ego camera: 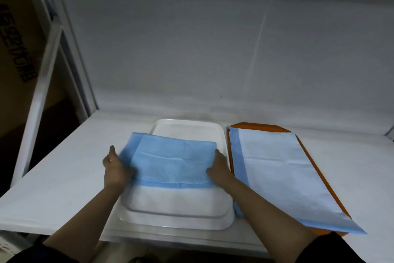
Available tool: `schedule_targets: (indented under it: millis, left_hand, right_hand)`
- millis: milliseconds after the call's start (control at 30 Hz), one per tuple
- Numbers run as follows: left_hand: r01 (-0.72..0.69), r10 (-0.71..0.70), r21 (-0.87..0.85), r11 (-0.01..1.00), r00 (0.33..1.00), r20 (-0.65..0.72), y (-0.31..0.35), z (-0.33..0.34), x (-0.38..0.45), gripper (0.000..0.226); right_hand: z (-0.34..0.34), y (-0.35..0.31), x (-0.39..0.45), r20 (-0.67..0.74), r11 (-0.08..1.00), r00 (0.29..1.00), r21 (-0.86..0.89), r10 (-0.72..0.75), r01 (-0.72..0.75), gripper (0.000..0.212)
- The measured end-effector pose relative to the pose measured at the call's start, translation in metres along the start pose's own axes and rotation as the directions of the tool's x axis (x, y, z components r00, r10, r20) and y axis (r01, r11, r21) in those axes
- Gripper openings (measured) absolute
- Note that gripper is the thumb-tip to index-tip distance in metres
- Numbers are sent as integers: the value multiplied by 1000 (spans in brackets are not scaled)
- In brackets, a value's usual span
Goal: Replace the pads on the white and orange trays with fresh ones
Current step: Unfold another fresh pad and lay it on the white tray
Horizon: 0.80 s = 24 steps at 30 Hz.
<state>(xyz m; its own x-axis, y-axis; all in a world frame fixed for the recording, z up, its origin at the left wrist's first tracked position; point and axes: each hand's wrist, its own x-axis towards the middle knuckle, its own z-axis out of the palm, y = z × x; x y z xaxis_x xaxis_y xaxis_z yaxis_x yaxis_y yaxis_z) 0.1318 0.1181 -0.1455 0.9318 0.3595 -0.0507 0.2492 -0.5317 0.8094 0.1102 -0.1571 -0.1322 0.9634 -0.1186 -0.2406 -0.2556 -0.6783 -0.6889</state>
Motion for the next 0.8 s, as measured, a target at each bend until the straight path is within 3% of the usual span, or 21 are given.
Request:
schedule_targets:
  millis: [100, 167, 233, 333, 567, 667, 733, 800]
  left_hand:
    - [-153, 194, 437, 886, 980, -51, 1, 3, -4, 83]
    - [-262, 283, 552, 792, 958, 49, 7, 8, -7, 70]
    - [-229, 195, 574, 786, 973, 121, 15, 13, -11, 62]
    - [-78, 40, 602, 795, 996, 75, 23, 15, -10, 58]
    - [35, -74, 507, 861, 996, 57, 28, 5, 4, 49]
    - [39, -72, 301, 953, 992, 99, 39, 4, 4, 9]
    - [-27, 4, 232, 972, 995, 100, 54, 6, 0, 28]
    - [-90, 77, 166, 982, 994, 78, 75, 8, -9, 30]
  right_hand:
    - [3, -2, -4, 18, 979, 999, -196, -49, 52, 74]
    - [7, -3, -7, 91, 952, 989, -272, -117, 138, 72]
    - [12, -4, -10, 177, 948, 974, -261, -141, 185, 72]
    - [16, -6, -14, 238, 955, 961, -223, -141, 195, 76]
    - [11, -6, -18, 277, 983, 957, -127, -90, 129, 78]
    - [5, -7, -21, 279, 993, 956, -50, -91, 109, 76]
    - [0, -7, -22, 285, 996, 954, 15, -90, 90, 72]
    - [-5, -10, -24, 285, 991, 954, 117, -88, 57, 69]
